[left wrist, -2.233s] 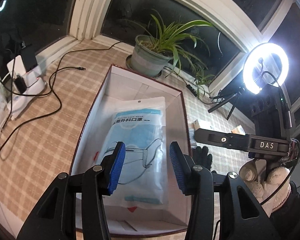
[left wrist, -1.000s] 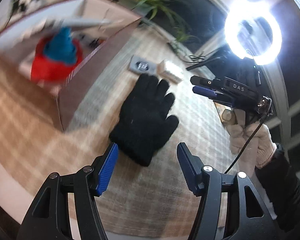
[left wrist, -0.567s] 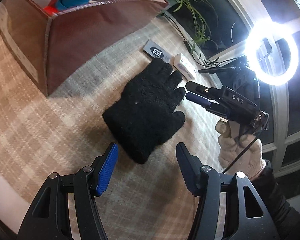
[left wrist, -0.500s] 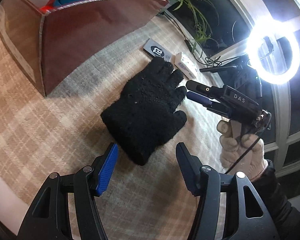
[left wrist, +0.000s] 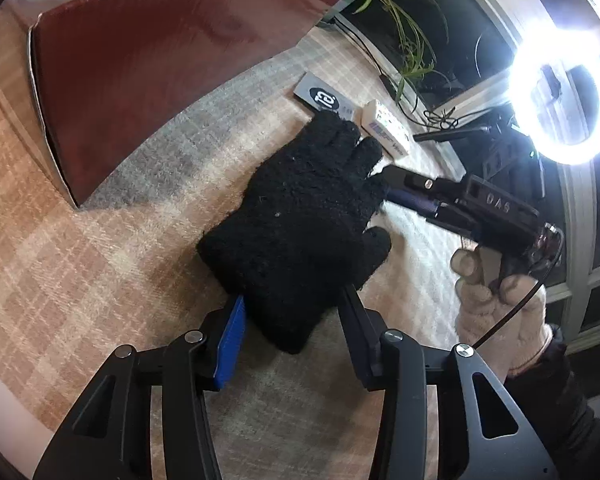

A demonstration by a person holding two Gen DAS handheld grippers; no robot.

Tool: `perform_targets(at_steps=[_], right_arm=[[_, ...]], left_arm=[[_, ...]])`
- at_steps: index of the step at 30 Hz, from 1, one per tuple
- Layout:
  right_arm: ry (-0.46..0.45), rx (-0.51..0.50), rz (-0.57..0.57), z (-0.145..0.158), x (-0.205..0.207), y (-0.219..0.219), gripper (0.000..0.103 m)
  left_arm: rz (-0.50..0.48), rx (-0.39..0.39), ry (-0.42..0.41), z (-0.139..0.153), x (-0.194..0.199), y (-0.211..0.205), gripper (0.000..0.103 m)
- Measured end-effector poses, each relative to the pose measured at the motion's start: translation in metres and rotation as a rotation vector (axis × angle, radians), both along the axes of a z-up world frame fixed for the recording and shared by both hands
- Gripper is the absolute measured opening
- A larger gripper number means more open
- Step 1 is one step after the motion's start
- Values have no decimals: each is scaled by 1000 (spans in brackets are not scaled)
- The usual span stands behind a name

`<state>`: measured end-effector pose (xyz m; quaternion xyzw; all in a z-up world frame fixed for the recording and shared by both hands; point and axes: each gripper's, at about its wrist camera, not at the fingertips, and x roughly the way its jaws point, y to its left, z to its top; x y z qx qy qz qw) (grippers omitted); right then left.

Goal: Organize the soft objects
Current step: 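Move both tools to the black knit gloves, then close the left tool on one glove while the right tool grasps the other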

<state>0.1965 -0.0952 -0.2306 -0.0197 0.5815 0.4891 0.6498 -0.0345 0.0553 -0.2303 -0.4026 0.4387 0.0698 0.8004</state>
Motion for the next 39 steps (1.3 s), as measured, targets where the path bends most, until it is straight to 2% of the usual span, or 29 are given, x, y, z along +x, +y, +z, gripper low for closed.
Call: perform_targets(at_steps=[7, 12, 15, 17, 22, 24, 29, 35, 39], right_arm=[[9, -4, 16, -6, -8, 3, 47], [34, 12, 37, -8, -16, 7, 44], [43, 22, 29, -11, -20, 11, 43], [34, 24, 30, -11, -23, 13, 38], [5, 9, 21, -9, -25, 11, 14], [2, 5, 9, -9, -25, 7, 9], [-42, 7, -2, 0, -30, -1, 7], [-155, 3, 66, 23, -57, 0, 7], [-187, 19, 85, 36, -71, -2, 6]], left_arm=[[-5, 6, -5, 1, 15, -2, 41], [-9, -1, 22, -1, 25, -1, 41], [-21, 19, 19, 0, 31, -3, 40], [-36, 40, 27, -1, 35, -6, 24], [-57, 97, 42, -1, 38, -12, 13], [-62, 106, 40, 1, 37, -11, 11], [-70, 121, 25, 7, 33, -14, 9], [-94, 129, 0, 19, 23, -21, 9], [-101, 144, -31, 33, 17, -22, 9]])
